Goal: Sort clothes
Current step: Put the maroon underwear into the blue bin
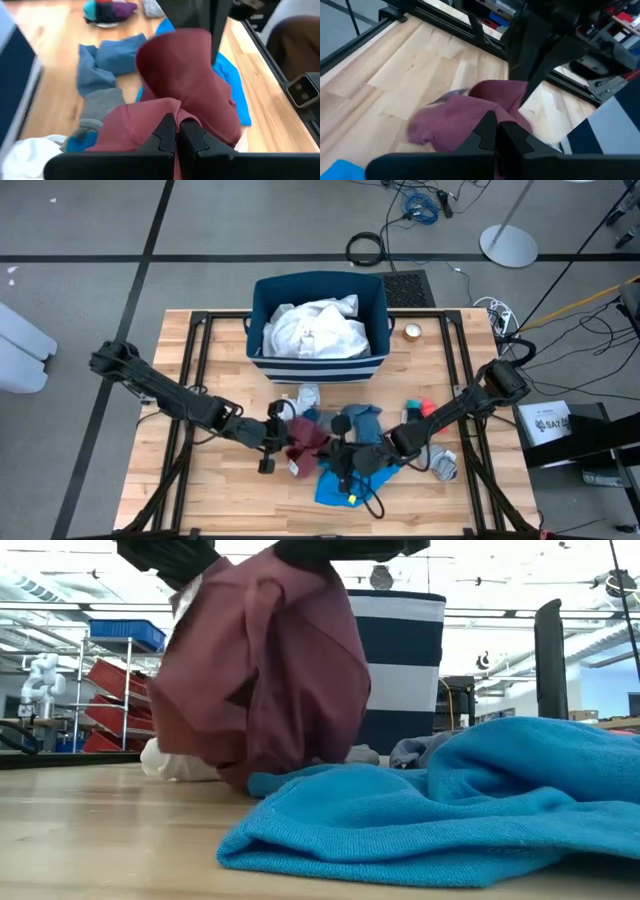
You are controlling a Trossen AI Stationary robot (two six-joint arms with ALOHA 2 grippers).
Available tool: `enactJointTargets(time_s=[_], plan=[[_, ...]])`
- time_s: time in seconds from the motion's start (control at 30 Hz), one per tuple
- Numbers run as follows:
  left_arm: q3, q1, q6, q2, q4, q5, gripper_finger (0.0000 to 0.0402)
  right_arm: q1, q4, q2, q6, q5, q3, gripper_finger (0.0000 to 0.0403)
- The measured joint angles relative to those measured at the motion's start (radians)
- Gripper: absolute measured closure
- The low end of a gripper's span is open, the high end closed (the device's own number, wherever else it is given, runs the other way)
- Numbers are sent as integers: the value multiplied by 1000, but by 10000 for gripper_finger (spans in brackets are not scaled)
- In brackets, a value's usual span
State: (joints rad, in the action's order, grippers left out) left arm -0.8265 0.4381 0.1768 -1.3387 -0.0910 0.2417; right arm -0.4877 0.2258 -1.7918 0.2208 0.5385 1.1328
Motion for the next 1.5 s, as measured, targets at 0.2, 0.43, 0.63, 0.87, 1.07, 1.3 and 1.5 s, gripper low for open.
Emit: enactJointTargets(time_s=[0.2,0.43,0.63,0.87,1.07,1.3,1.5], plan=[[0,-9,-7,-18,3,-3,400,4,-22,-20,-4,4,0,399],[-1,-13,-6,-25,42,-102,400,24,-12,-81,8,7,0,363],[-1,-26,-8,-62,37,-120,400,44,10,-108,17,13,0,333],[-1,-53,-7,-92,31,-118,400,42,9,-108,33,12,0,305],[-1,-52,-14,-94,73,-126,400,53,12,-117,30,-17,0,283],[-1,-53,-79,-99,104,-127,400,94,10,-126,1,-121,0,277],[-1,-54,-82,-117,101,-126,400,116,58,-126,5,-125,0,277]])
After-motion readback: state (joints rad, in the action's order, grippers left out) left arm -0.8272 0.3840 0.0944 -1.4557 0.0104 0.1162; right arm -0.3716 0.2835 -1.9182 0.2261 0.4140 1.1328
